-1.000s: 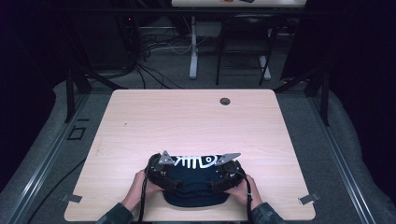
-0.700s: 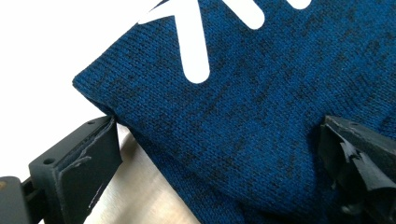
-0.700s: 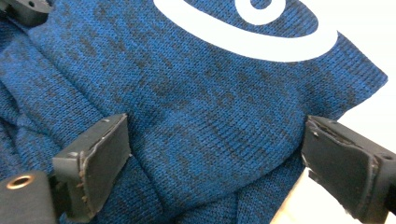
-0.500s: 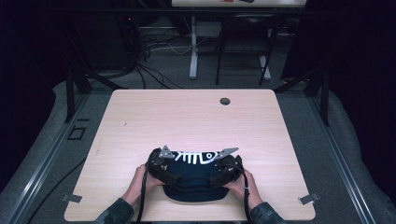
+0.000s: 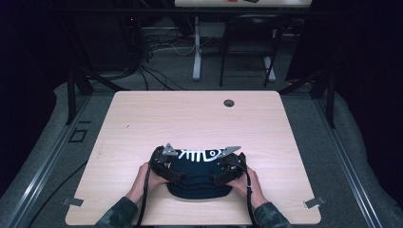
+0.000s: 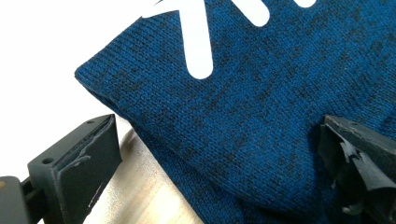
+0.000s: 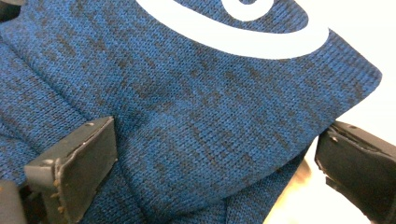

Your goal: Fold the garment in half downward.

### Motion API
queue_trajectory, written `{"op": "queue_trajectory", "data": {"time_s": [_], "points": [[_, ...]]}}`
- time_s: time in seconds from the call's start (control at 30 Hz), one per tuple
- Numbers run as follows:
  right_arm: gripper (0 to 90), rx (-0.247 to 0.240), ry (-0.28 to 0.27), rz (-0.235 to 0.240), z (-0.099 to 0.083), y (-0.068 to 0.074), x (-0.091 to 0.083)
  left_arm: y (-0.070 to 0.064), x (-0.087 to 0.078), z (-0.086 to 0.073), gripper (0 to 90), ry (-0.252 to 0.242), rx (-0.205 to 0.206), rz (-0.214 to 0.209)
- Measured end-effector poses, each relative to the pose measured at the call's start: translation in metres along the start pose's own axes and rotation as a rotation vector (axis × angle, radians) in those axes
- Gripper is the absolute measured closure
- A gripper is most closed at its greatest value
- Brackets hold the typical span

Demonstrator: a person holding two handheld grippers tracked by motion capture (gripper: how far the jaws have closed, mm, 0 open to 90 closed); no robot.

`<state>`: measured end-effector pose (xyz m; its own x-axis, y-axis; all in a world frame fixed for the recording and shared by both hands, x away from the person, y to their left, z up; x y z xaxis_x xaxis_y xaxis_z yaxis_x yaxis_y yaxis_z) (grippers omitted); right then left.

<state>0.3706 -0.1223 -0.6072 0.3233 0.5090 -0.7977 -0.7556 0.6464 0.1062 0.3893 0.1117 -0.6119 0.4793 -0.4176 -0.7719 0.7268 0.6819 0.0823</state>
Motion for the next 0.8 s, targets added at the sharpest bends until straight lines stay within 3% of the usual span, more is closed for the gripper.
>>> {"op": "queue_trajectory", "data": {"time_s": [0.2,0.3,0.43,0.57,0.8], "points": [[0.0,0.018,-0.027,0.018,0.000,-0.003,0.002,0.002,0.000,0.001,0.4,0.002,-0.004,-0.010],[0.0,0.032,-0.029,0.037,-0.001,-0.004,0.001,0.003,-0.001,0.000,0.4,-0.009,-0.027,-0.021],[0.0,0.033,-0.070,0.046,0.001,-0.003,-0.003,0.004,-0.004,0.001,0.2,-0.028,-0.045,-0.036],[0.0,0.024,-0.112,0.050,0.005,0.003,-0.012,0.006,-0.018,0.007,0.2,-0.090,-0.073,-0.025],[0.0,0.020,-0.138,0.035,0.002,0.003,-0.029,0.010,-0.037,-0.001,0.2,-0.135,-0.083,-0.019]]}}
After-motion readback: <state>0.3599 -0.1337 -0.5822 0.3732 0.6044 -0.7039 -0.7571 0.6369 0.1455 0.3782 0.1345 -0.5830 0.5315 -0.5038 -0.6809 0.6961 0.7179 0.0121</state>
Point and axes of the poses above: each handheld gripper's, and its own axes: x roughly forward along the jaws, z roughly out of its top, y roughly to its left, the point moved 4 cm from there along x, roughly forward along the jaws, and after that the axes turned 9 degrees about z, right-handed, at the moved point
